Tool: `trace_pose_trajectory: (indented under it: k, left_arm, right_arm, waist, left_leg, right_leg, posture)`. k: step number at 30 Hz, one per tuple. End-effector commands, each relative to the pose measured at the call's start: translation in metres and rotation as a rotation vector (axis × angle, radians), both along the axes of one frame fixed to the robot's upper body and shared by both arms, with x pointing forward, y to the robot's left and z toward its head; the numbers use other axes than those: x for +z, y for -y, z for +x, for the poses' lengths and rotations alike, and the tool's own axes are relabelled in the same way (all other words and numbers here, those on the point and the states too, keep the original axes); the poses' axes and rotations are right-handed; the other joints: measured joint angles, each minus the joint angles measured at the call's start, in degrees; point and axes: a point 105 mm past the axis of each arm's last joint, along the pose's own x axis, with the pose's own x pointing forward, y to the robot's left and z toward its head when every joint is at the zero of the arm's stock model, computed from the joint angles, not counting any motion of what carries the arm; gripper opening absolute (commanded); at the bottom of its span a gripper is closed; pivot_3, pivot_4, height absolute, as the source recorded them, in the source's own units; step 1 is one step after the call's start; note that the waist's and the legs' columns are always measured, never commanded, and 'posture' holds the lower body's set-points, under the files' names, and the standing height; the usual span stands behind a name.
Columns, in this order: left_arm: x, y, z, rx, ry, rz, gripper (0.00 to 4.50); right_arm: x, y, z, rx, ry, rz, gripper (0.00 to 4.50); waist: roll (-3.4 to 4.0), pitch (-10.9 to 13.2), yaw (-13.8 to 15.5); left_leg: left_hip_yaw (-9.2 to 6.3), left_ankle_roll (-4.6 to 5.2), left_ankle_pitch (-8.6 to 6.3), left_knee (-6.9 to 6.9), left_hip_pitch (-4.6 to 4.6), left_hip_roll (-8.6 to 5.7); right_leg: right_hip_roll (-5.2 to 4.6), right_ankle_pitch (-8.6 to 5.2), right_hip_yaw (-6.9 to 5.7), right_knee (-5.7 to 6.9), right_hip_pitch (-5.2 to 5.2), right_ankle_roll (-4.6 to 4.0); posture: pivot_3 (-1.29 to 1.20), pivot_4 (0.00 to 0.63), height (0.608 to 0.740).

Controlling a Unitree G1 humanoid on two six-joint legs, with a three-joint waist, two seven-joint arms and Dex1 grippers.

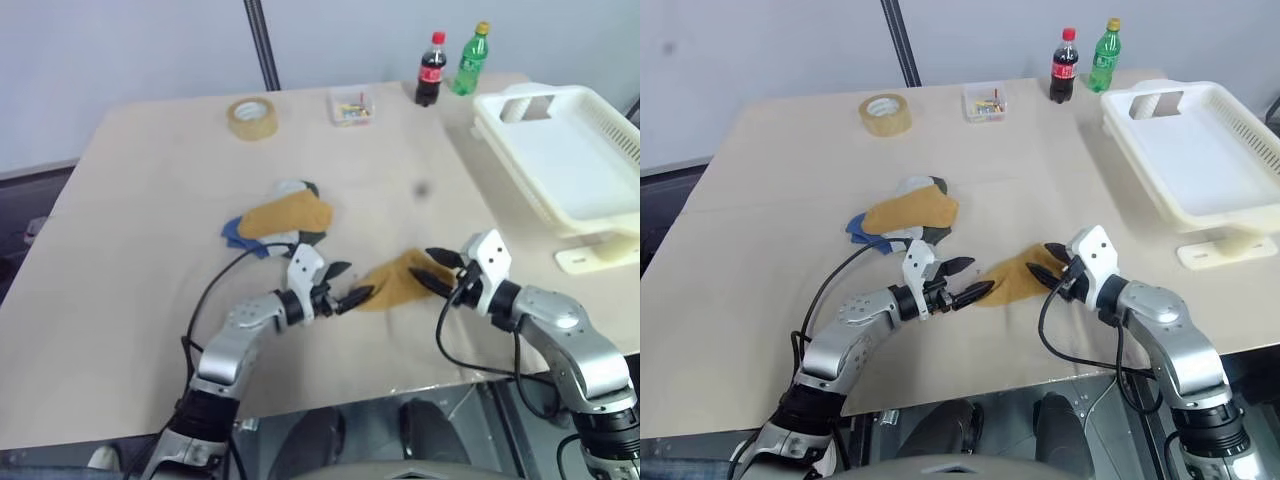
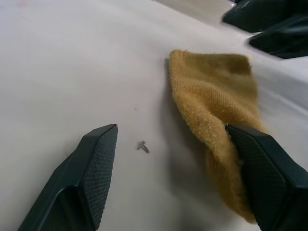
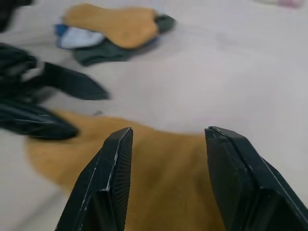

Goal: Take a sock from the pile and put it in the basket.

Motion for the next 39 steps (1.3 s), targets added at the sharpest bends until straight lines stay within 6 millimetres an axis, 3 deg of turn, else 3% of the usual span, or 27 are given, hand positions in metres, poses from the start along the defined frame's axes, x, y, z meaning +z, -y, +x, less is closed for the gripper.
trace_pose_trajectory:
  k: [1, 5, 10, 15, 20, 26, 31, 34, 38, 39]
  left_arm:
    - [-0.013, -0.005, -0.001, 0.024, -0.025, 0.049, 3.80]
    - [-0.014, -0.005, -0.004, 0.028, -0.026, 0.044, 3.80]
    - [-0.012, -0.009, -0.002, 0.054, 0.011, 0.082, 3.80]
    - [-0.003, -0.022, 0.011, 0.122, 0.177, 0.240, 3.80]
    - [0.002, -0.032, 0.021, 0.202, 0.228, 0.255, 3.80]
    - [0.005, -0.028, 0.019, 0.198, 0.242, 0.217, 3.80]
    - [0.025, -0.022, 0.015, 0.192, 0.265, 0.083, 3.80]
    - [0.039, -0.028, 0.018, 0.240, 0.289, 0.044, 3.80]
    - [0.054, -0.051, 0.037, 0.388, 0.378, 0.115, 3.80]
    - [0.056, -0.054, 0.041, 0.414, 0.395, 0.129, 3.80]
  right_arm:
    - [0.013, -0.015, -0.013, 0.102, 0.070, 0.010, 2.45]
    - [-0.013, -0.008, -0.003, 0.054, 0.057, -0.174, 2.45]
    - [-0.031, 0.000, 0.002, 0.008, 0.002, -0.263, 2.45]
    - [-0.034, 0.008, 0.005, -0.014, -0.020, -0.280, 2.45]
    - [-0.034, 0.007, 0.005, -0.016, -0.025, -0.270, 2.45]
    - [-0.023, -0.002, 0.003, 0.021, 0.010, -0.200, 2.45]
    - [0.004, -0.008, -0.001, 0.065, 0.066, -0.070, 2.45]
    - [0.015, -0.008, -0.002, 0.076, 0.092, -0.039, 2.45]
    - [0.026, -0.007, -0.006, 0.119, 0.078, 0.023, 3.48]
    - [0.026, -0.006, -0.007, 0.123, 0.076, 0.019, 4.11]
  waist:
    - [0.00, 0.00, -0.03]
    - [0.00, -0.01, -0.09]
    - [0.00, -0.01, -0.06]
    - [-0.01, -0.02, -0.06]
    - [-0.02, -0.01, 0.11]
    - [-0.02, -0.01, 0.11]
    - [-0.04, 0.01, 0.10]
    - [-0.07, 0.03, 0.07]
    - [-0.11, 0.06, 0.15]
    - [-0.12, 0.06, 0.16]
  left_leg:
    - [0.00, 0.00, 0.00, 0.00, 0.00, 0.00]
    - [0.01, 0.00, 0.00, 0.00, 0.01, 0.00]
    - [0.01, -0.01, 0.01, 0.00, 0.01, 0.01]
    - [0.01, -0.01, 0.01, 0.01, 0.03, 0.01]
    - [0.00, -0.01, 0.01, 0.01, 0.02, 0.00]
    - [0.00, -0.01, 0.01, 0.01, 0.00, 0.00]
    - [-0.01, -0.01, 0.00, 0.01, -0.04, 0.00]
    - [-0.02, -0.01, 0.00, 0.01, -0.07, 0.00]
    - [-0.03, -0.01, 0.00, 0.01, -0.06, 0.00]
    - [-0.04, -0.01, 0.01, 0.01, -0.06, 0.00]
  right_leg:
    - [0.00, 0.00, 0.00, 0.00, 0.00, 0.00]
    - [0.00, 0.00, 0.01, 0.02, 0.00, 0.00]
    - [0.01, 0.00, 0.01, 0.04, -0.02, 0.00]
    - [0.01, 0.00, 0.03, 0.04, 0.00, 0.00]
    - [0.00, 0.01, 0.01, 0.05, 0.00, 0.01]
    - [-0.01, 0.00, 0.00, 0.03, -0.01, 0.01]
    - [-0.01, 0.00, 0.00, 0.01, -0.02, 0.01]
    - [-0.01, 0.00, 0.00, -0.02, -0.04, 0.01]
    - [0.00, 0.01, -0.03, -0.01, -0.03, 0.01]
    - [0.00, 0.01, -0.03, -0.01, -0.03, 0.01]
  posture:
    - [0.00, 0.150, 0.740]
    - [0.00, 0.150, 0.740]
    - [0.00, 0.150, 0.740]
    - [0.00, 0.150, 0.740]
    - [0.00, 0.150, 0.740]
    - [0.00, 0.150, 0.740]
    - [0.00, 0.150, 0.740]
    - [0.00, 0.150, 0.740]
    - [0.00, 0.150, 0.740]
    - [0.00, 0.150, 0.740]
